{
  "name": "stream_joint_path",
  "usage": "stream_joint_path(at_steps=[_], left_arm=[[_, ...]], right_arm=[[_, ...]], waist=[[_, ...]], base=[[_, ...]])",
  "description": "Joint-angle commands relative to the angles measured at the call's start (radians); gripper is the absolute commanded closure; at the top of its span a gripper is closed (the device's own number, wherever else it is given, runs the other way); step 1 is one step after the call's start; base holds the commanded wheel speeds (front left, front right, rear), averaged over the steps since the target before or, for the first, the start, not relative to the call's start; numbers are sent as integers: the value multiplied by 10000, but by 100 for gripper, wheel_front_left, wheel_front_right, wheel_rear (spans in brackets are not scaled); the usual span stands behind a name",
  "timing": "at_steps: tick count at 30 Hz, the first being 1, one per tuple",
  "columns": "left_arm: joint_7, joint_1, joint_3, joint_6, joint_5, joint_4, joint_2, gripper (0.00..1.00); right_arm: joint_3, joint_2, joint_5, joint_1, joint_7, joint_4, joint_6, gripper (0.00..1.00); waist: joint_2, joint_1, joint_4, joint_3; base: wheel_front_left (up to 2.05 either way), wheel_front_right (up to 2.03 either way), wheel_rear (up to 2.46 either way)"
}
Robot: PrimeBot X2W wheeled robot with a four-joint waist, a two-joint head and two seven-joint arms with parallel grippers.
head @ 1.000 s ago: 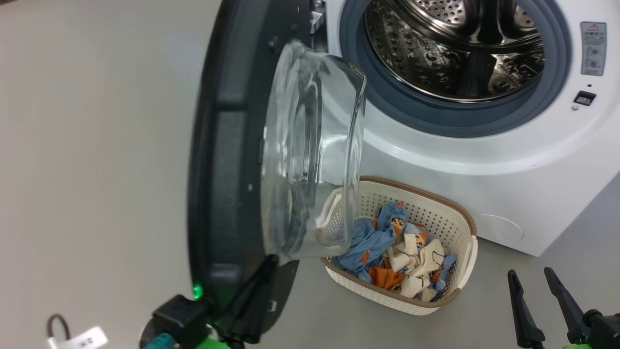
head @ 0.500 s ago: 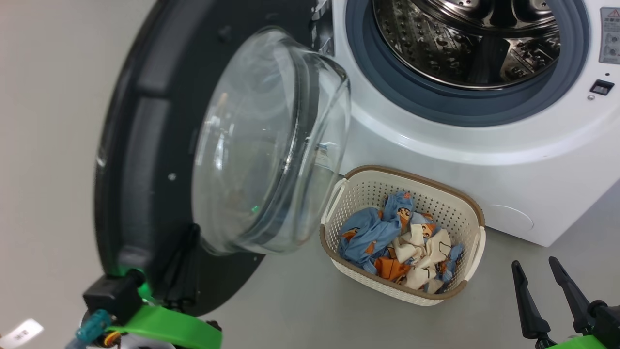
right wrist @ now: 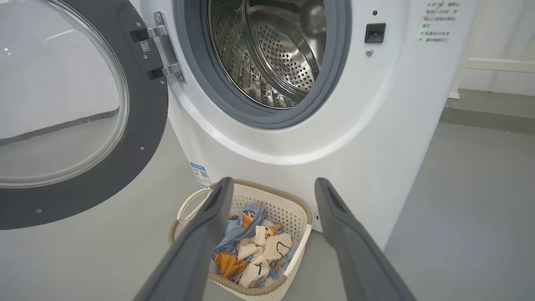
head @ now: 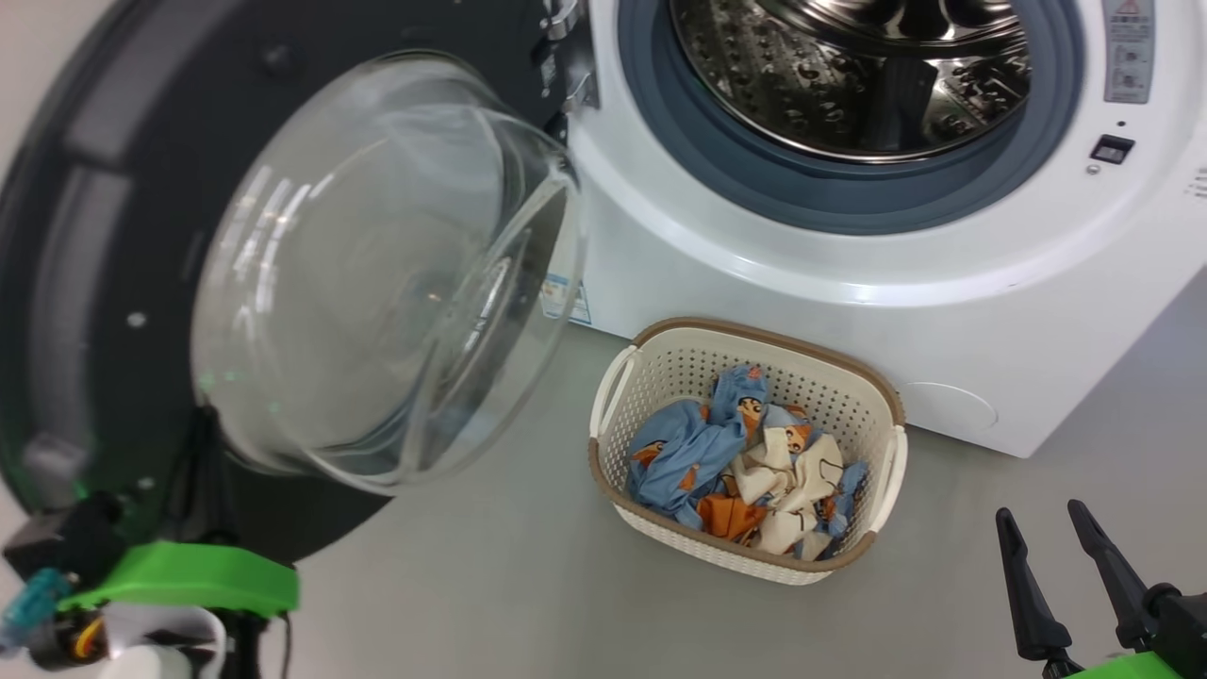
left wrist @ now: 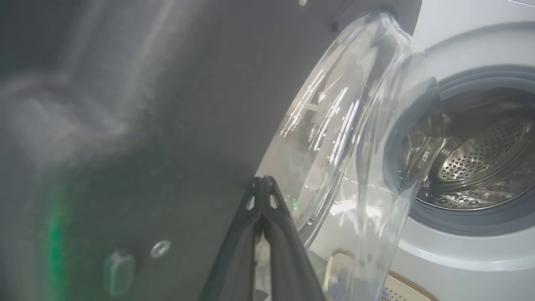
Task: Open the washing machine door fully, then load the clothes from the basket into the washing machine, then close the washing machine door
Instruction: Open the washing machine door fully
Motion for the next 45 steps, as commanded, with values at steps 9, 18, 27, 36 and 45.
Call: stream_joint_path(at_steps=[9,18,27,36,45], left_arm=[[-413,-1203,1442,87,-80,1392,921,100],[-483,-2091,2155,-106,191,2959,1365,100],[-487,-2367,2754,-335,808,3268,1155,100],[-487,-2182,3143,-645,1224,2767,828,100],[-488,-1291,3385,-939,1462,1108,303,26]], right_arm=[[340,-174,24,-274,-118,-152,90,0],[382,-92,17,-269,-118,-112,90,0],[375,-79,18,-291,-118,-72,90,0],[335,-36,-4,-250,-118,-72,90,0],[317,51,3,-168,-118,-67,90,0]], waist=[[-1,-1,-502,-193],[-1,-1,-815,-233],[-1,-1,-962,-245],[-1,-1,-893,-364],[-1,-1,-935,-578]], base=[[0,0,0],[0,0,0],[0,0,0],[0,0,0],[0,0,0]])
